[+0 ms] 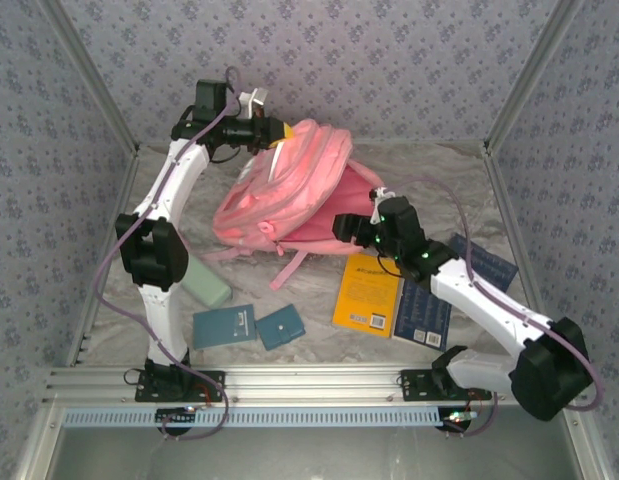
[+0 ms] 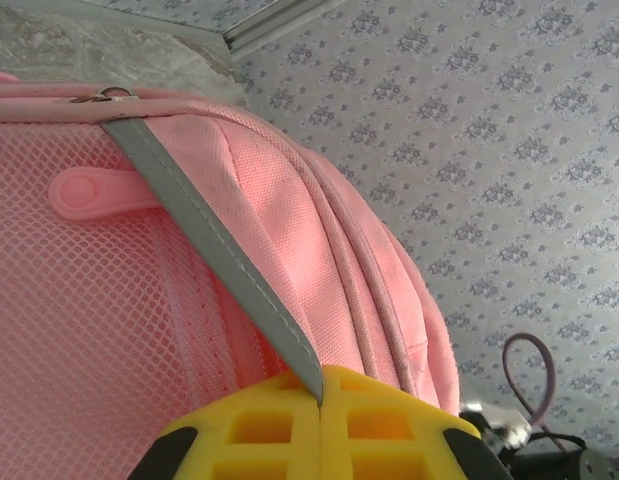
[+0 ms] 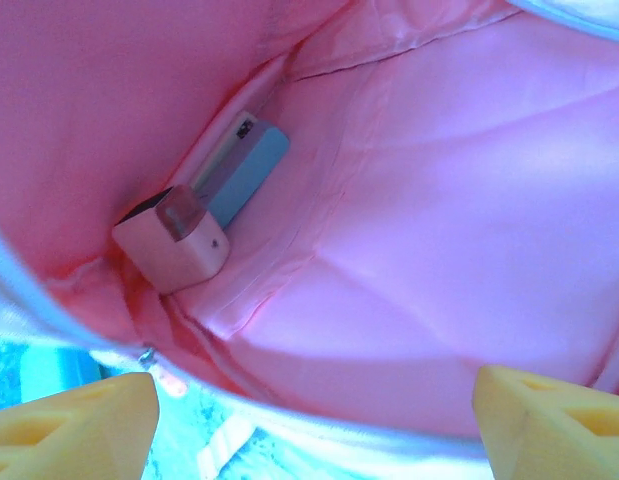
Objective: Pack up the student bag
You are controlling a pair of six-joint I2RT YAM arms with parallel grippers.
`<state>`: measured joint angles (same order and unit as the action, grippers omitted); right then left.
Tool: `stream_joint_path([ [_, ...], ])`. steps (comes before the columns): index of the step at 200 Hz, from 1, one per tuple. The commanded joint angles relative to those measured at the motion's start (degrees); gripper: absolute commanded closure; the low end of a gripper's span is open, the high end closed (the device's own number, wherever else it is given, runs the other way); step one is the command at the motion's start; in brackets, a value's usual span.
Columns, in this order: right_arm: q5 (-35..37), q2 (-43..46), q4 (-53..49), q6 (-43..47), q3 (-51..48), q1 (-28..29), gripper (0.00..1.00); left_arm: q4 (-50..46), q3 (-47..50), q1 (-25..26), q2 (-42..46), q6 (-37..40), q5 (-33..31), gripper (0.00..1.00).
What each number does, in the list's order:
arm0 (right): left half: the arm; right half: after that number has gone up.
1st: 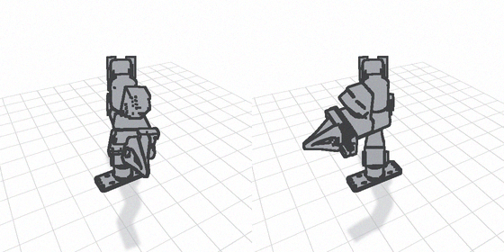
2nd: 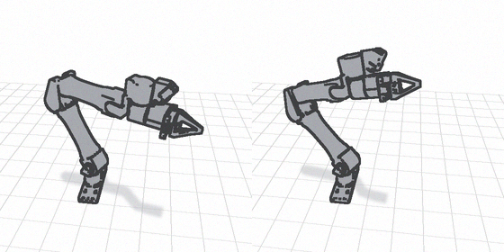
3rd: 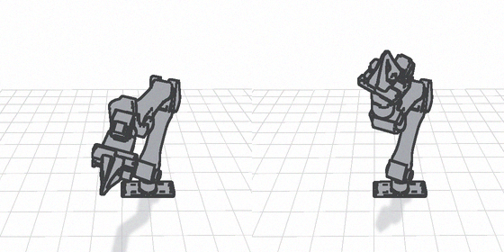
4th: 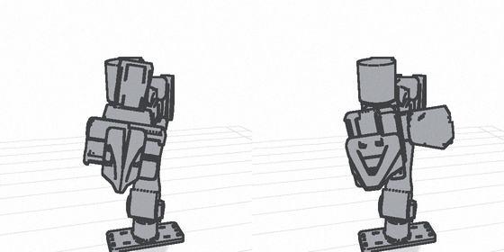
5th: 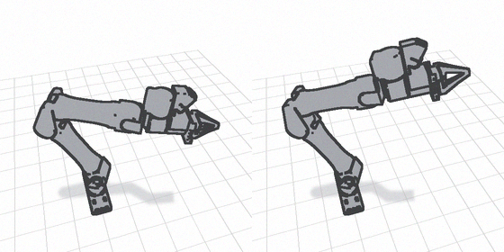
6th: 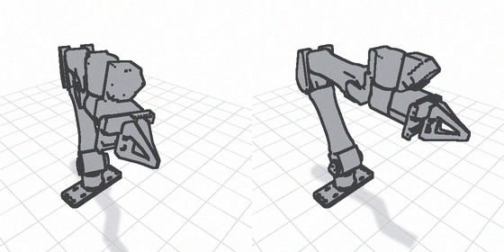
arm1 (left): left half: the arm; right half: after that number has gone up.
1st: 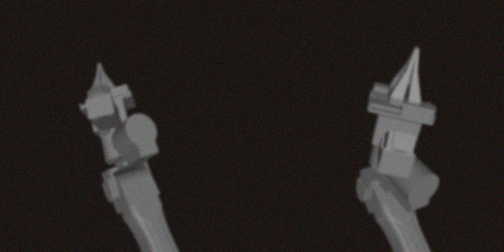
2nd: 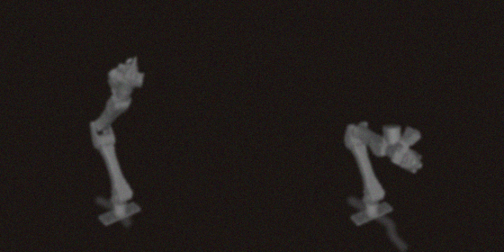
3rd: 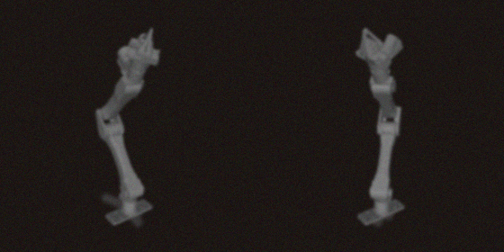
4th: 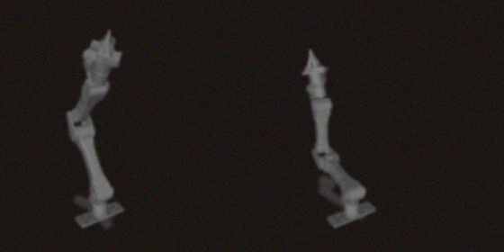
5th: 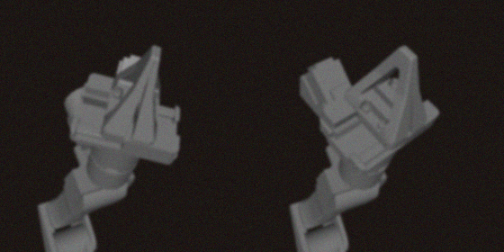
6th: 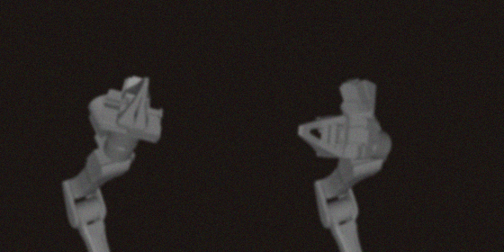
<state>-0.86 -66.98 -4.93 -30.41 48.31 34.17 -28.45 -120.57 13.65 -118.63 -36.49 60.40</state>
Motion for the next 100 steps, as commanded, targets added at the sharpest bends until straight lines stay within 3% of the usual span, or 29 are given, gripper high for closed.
stream_joint_path([
  [1,0.8,1.5,-0.9,13.2,-0.2,6.9,0.19,3.7,-1.1,-0.5,3.6,0.3,1.4,1.00],
  [24,6.1,-0.3,4.2,26.9,-1.1,17.6,0.17,3.4,-1.2,-0.5,3.5,0.4,0.9,1.00],
  [44,4.6,-5.0,12.6,35.1,-1.2,23.3,0.13,2.8,-1.5,-0.5,3.5,0.7,0.5,1.00],
  [100,-0.3,-32.2,14.8,38.4,18.3,30.0,0.05,1.2,-1.4,-2.1,4.5,1.2,-1.0,1.00],
])
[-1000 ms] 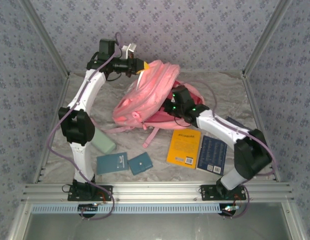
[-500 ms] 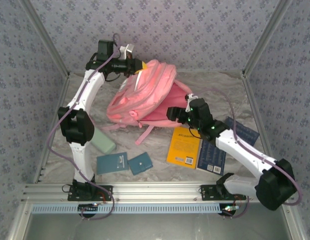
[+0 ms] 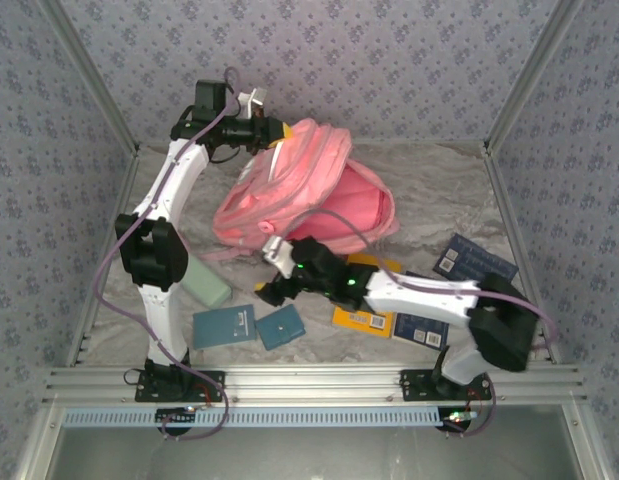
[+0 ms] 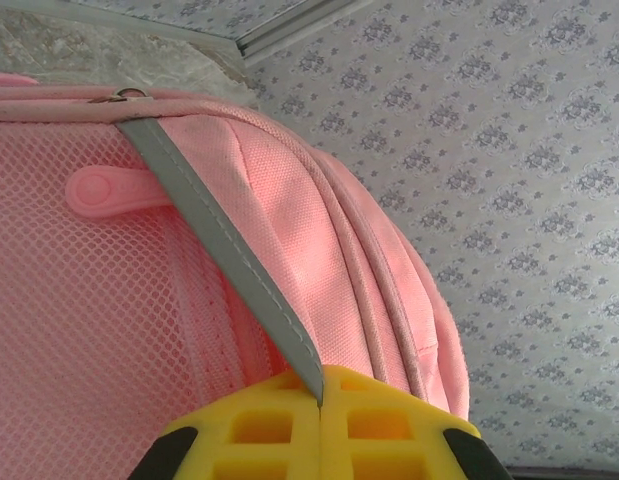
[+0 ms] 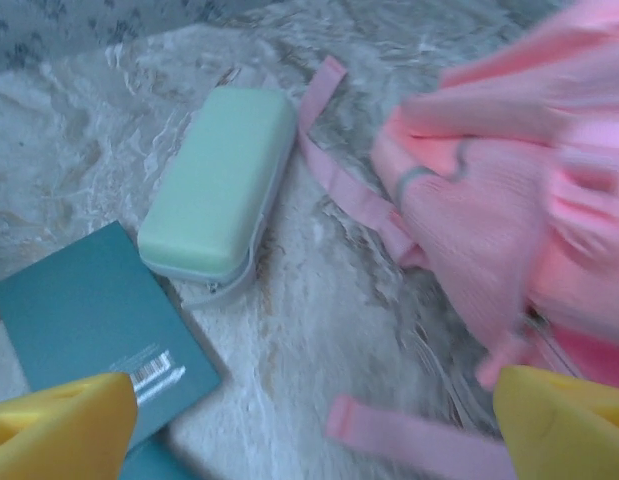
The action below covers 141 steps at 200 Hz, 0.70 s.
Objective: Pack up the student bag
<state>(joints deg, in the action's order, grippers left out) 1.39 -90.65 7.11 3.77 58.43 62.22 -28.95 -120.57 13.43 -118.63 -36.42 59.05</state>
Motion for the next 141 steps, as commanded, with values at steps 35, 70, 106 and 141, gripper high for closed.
stream_joint_path([
  [35,-6.1,-21.7,3.0,2.2,19.4,3.6,0.02,4.3,-1.5,-3.6,5.5,-1.9,1.1,1.00],
  [70,-10.0,-30.0,0.4,-0.9,27.6,4.0,0.00,5.3,-1.1,-5.0,5.0,-3.3,1.3,1.00],
  [106,-10.8,-36.9,-5.5,-2.4,35.8,3.9,0.00,5.3,-1.6,-5.1,3.6,-3.6,1.2,1.00],
  [141,-8.4,-43.0,-14.5,-1.9,45.5,3.7,0.00,5.6,-1.3,-5.0,3.2,-3.8,1.1,1.00],
])
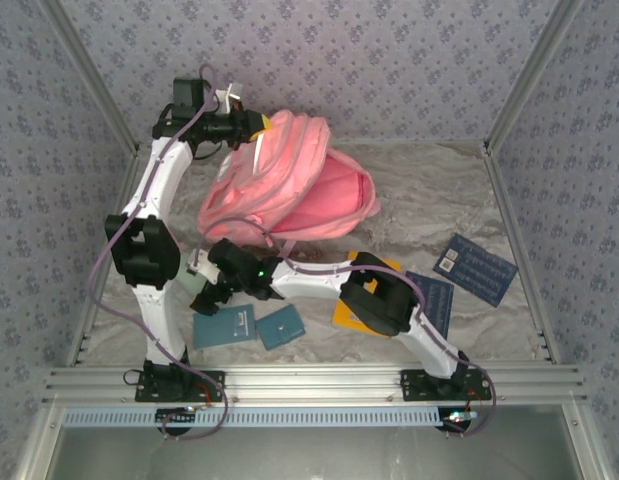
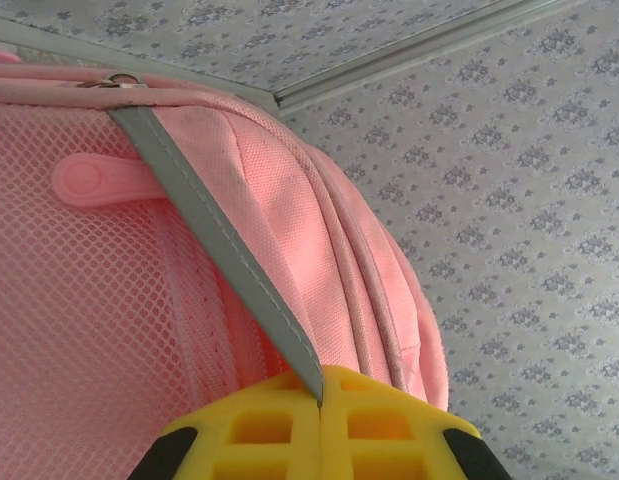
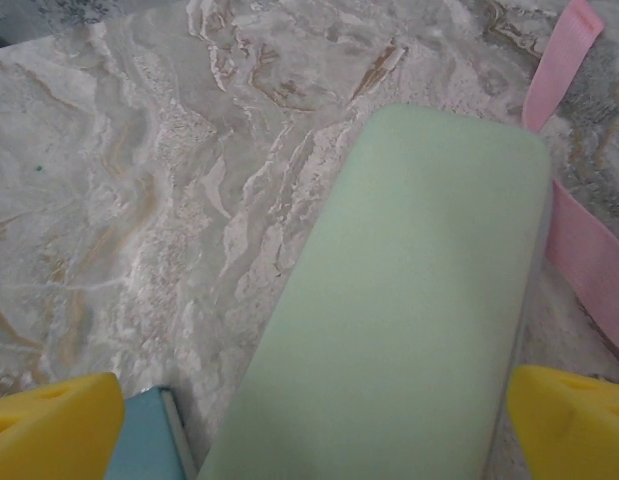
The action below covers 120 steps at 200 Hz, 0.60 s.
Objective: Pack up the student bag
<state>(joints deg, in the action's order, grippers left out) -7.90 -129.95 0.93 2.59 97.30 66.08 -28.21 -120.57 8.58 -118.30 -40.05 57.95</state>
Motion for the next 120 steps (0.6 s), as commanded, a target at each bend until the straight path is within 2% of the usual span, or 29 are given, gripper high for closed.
stream_joint_path([
  [1,0.9,-3.9,-8.5,-0.7,6.8,-0.2,0.00,4.8,-1.3,-0.1,2.9,-0.2,2.2,1.00],
  [80,-1.4,-11.2,-23.6,-1.5,16.9,-0.4,0.00,4.8,-1.0,0.3,2.5,0.0,2.2,1.00],
  [106,-1.7,-11.5,-24.3,-2.1,16.7,-0.6,0.00,4.6,-0.9,0.6,2.3,0.2,2.2,1.00],
  [120,-1.5,-11.2,-24.1,-2.3,16.5,-1.0,0.05,4.5,-0.7,0.7,2.4,0.3,2.2,1.00],
])
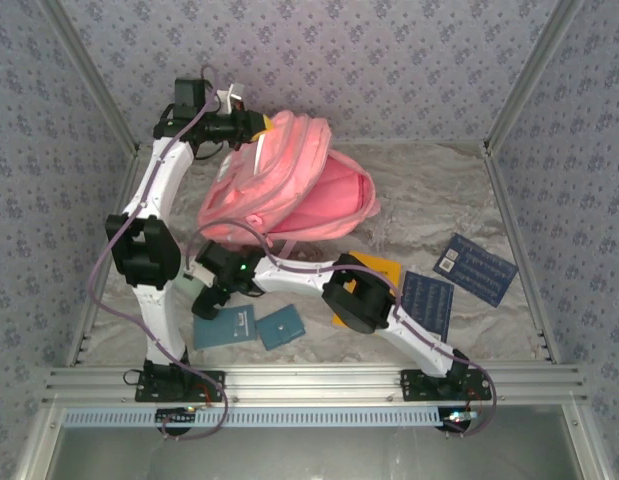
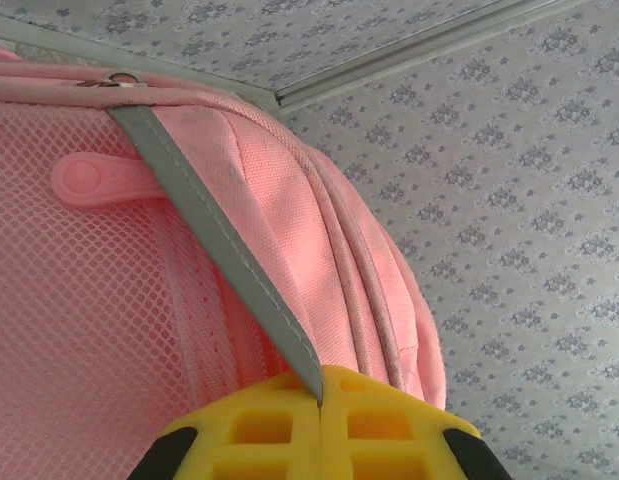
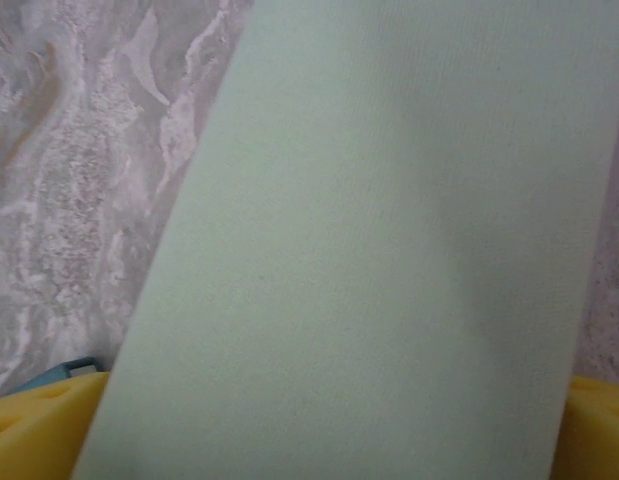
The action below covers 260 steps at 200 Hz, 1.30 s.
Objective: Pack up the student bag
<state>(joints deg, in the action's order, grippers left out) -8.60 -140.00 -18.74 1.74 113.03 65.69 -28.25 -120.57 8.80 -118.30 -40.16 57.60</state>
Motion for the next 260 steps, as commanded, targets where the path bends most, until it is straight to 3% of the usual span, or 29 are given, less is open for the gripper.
stream_joint_path([
  [1,-0.7,-1.0,-4.3,-1.5,0.7,-0.6,0.06,4.5,-0.7,0.5,2.4,0.4,2.6,1.00],
  [46,-2.0,3.9,1.0,-0.6,-3.4,-1.3,0.27,4.2,-0.9,0.9,2.2,0.8,2.5,1.00],
  [91,0.7,12.5,7.6,0.0,-12.8,-1.8,0.27,3.8,-1.3,1.3,2.0,0.9,2.7,1.00],
  [134,4.8,26.5,11.2,0.5,-27.0,-2.6,0.27,3.7,-1.6,1.7,1.9,1.1,3.3,1.00],
  [211,20.8,57.8,-6.4,0.1,-48.8,-2.4,0.27,0.6,-4.0,4.6,2.1,4.3,4.3,1.00],
  [260,30.7,76.3,-19.3,-0.6,-53.1,-3.2,0.28,-1.9,-4.5,7.3,2.1,7.6,5.1,1.00],
])
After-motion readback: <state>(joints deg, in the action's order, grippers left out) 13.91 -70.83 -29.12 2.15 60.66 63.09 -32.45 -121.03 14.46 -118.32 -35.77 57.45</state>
